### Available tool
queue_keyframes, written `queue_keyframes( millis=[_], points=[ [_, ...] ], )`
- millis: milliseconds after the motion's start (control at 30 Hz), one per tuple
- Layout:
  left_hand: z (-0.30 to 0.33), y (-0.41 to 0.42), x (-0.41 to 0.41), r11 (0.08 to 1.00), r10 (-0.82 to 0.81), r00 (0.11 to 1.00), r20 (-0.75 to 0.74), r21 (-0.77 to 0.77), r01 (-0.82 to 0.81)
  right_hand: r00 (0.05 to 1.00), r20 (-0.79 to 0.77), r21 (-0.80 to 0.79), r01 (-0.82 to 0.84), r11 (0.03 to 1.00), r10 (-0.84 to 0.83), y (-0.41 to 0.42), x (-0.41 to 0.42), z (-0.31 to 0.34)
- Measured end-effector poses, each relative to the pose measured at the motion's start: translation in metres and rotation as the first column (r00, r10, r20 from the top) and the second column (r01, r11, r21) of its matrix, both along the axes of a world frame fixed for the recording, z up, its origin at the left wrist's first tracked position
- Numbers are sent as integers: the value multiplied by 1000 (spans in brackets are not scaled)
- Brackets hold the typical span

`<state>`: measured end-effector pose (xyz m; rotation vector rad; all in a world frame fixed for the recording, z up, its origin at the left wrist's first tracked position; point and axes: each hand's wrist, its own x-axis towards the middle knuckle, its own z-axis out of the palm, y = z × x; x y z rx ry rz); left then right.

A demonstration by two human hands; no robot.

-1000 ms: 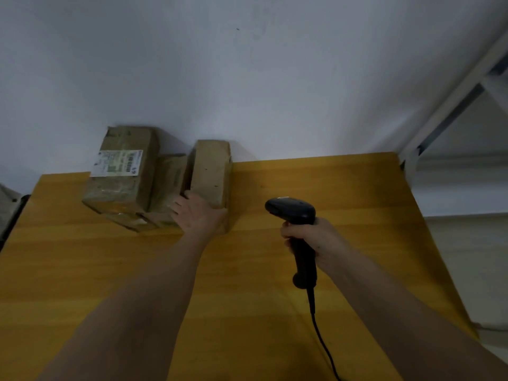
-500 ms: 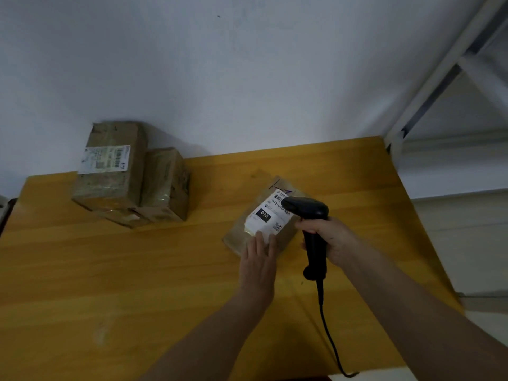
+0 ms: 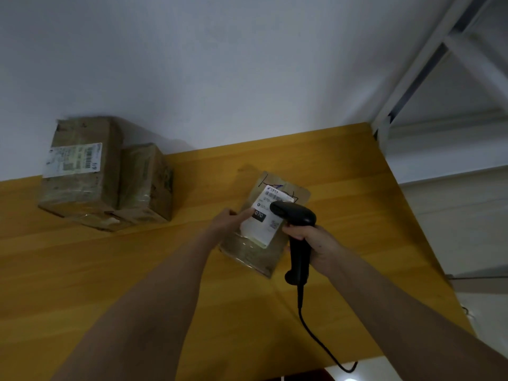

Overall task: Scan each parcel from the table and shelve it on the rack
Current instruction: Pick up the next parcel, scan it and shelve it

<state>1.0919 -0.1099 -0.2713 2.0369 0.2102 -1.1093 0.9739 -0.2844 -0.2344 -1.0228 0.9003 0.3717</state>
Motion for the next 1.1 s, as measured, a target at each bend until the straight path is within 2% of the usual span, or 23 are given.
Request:
queue_keyframes(
  millis=[100,200,300,467,600,700,867,1100],
  points=[
    [-9,-4,-25,972,170,982,-77,-148,-180,1000,7,-17,-26,1000,27,-5,-3,-4],
    [-18,-13,-51,882,375,909,-180,-234,-410,999,-2,-52,-33,998,33,-13,-9,-6],
    [-18,-19,-58,840,424,867,-262,-246,-484,1000,-16,-76,-3,997,2,-21,-12,-3],
    [8,-10,-46,821,378,873,-309,-324,-471,998,25,-181,-47,982,52,-22,-14,17],
    [40,-4,-25,820,362,915,-177,-407,-403,985,121,-447,-57,893,124,-12,-5,54],
    [67,-2,-13,775,424,899,-108,-470,-422,952,230,-551,-43,833,201,-4,-1,86],
    [102,1,-2,726,473,881,-23,-556,-404,898,352,-586,-7,811,262,10,-11,125],
    [122,-1,-3,699,491,871,-3,-596,-396,875,395,-568,-6,823,279,16,-21,143]
  ],
)
